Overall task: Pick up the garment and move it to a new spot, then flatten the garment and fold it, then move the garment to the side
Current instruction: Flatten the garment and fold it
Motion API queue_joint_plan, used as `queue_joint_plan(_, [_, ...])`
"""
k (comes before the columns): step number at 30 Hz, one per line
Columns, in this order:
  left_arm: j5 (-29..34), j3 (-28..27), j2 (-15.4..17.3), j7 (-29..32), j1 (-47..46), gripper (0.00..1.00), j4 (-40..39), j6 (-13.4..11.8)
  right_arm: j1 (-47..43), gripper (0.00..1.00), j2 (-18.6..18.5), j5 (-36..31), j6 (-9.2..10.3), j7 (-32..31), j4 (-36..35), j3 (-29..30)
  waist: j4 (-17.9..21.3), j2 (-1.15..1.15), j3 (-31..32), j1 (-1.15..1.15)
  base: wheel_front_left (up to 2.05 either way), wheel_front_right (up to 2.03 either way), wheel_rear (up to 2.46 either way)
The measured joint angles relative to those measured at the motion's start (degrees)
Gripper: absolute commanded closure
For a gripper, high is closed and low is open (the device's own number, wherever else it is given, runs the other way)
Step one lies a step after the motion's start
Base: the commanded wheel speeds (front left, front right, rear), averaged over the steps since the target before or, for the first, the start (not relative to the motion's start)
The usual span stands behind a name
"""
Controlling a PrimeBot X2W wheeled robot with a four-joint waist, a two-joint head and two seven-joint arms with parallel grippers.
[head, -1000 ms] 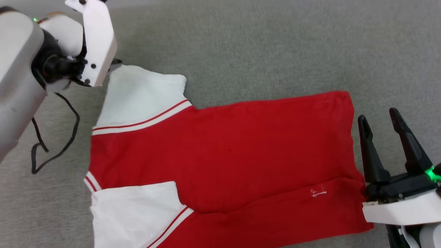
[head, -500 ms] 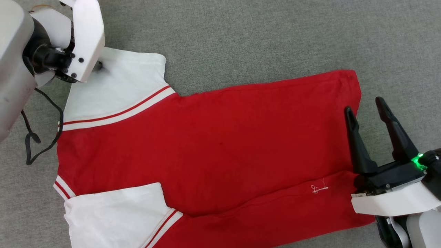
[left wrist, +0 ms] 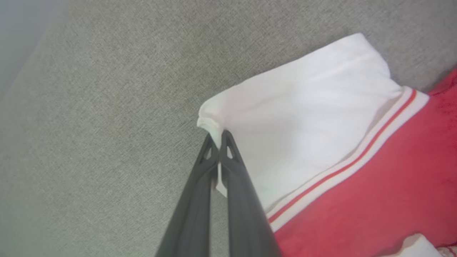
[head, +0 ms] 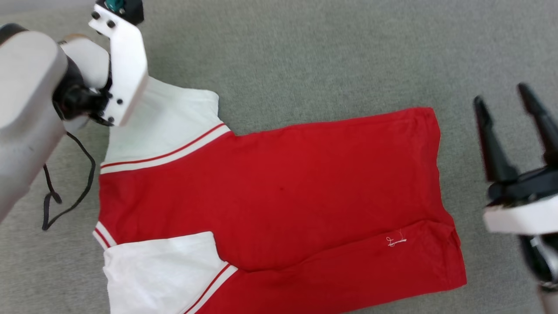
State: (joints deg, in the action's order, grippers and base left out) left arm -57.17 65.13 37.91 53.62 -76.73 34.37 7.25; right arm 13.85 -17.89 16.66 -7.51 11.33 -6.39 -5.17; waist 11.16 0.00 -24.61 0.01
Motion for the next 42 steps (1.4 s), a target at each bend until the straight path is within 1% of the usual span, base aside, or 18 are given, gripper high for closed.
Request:
queue_joint_plan(4, [-0.32, 1.86, 0.16, -2.52, 1.87, 1.0, -3.35, 0.08, 4.0, 0.0, -5.0, 0.47, 0.0, -4.81, -0.59, 1.1, -1.0, 0.0, 3.18, -0.01, 0.0, 0.0, 0.0])
queue_joint_plan(6, [-0.56, 3.09, 0.2, -3.59, 2.54, 1.0, -5.66, 0.09, 6.19, 0.0, -7.42, 1.26, 0.0, -8.62, -0.64, 1.1, -1.79, 0.0, 4.58, -0.01, 0.0, 0.0, 0.0])
queue_joint_plan(9, [-0.56, 4.59, 0.91, -5.08, 2.98, 1.0, -8.8, 0.1, 8.58, 0.0, -12.09, 3.52, 0.0, -18.24, 0.69, -1.4, -3.24, 0.0, 6.29, -0.01, 0.0, 0.0, 0.0])
queue_joint_plan(14, [-1.14, 5.65, 1.04, -7.54, 3.69, 1.0, -12.6, 0.13, 13.77, 0.0, -20.4, 10.53, 0.0, -35.54, 3.53, -6.92, -5.9, 0.0, 8.02, -0.01, 0.0, 0.0, 0.0])
queue_joint_plan(16, [-1.14, 6.12, 1.11, -8.02, 3.69, 1.0, -13.69, 0.14, 15.78, 0.0, -22.76, 13.85, 0.0, -42.3, 5.3, -9.61, -6.83, 0.0, 8.32, -0.01, 0.0, 0.0, 0.0])
queue_joint_plan(19, [-0.98, 6.69, 1.05, -8.81, 3.65, 1.0, -14.97, 0.14, 19.37, 0.0, -26.6, 16.99, 0.0, -50.45, 7.62, -15.03, -8.01, 0.0, 8.23, -0.01, 0.0, 0.0, 0.0])
queue_joint_plan(21, [-0.54, 6.91, 0.78, -9.28, 3.53, 1.0, -15.62, 0.14, 21.63, 0.0, -28.4, 19.53, 0.0, -55.16, 9.78, -18.02, -8.74, 0.0, 7.82, -0.01, 0.0, 0.0, 0.0])
queue_joint_plan(24, [-0.23, 7.3, 0.04, -9.74, 3.32, 1.0, -16.38, 0.14, 24.37, 0.0, -29.49, 22.57, 0.0, -61.95, 12.43, -22.48, -9.83, 0.0, 6.93, -0.01, 0.0, 0.0, 0.0])
queue_joint_plan(29, [0.45, 7.75, -0.8, -10.53, 2.13, 1.0, -17.31, 0.14, 28.63, 0.0, -29.5, 25.79, 0.0, -67.94, 16.3, -26.54, -11.75, 0.0, 4.85, -0.01, 0.0, 0.0, 0.0])
queue_joint_plan(32, [0.73, 8.04, -0.91, -10.98, 1.77, 1.0, -17.55, 0.14, 30.23, 0.0, -28.71, 26.73, 0.0, -69.31, 19.24, -28.11, -12.73, 0.0, 3.39, -0.01, 0.0, 0.0, 0.0])
queue_joint_plan(38, [1.05, 8.22, -1.4, -11.96, 0.63, 1.0, -17.6, 0.14, 31.42, 0.0, -26.35, 27.29, 0.0, -67.95, 23.86, -31.56, -14.33, 0.0, 0.88, -0.01, 0.0, 0.0, 0.0])
queue_joint_plan(42, [1.03, 8.25, -1.37, -12.55, -0.04, 1.0, -17.47, 0.14, 32.16, 0.0, -26.86, 28.29, 0.01, -67.06, 24.9, -33.83, -14.91, 0.0, -0.34, -0.01, 0.0, 0.0, 0.0])
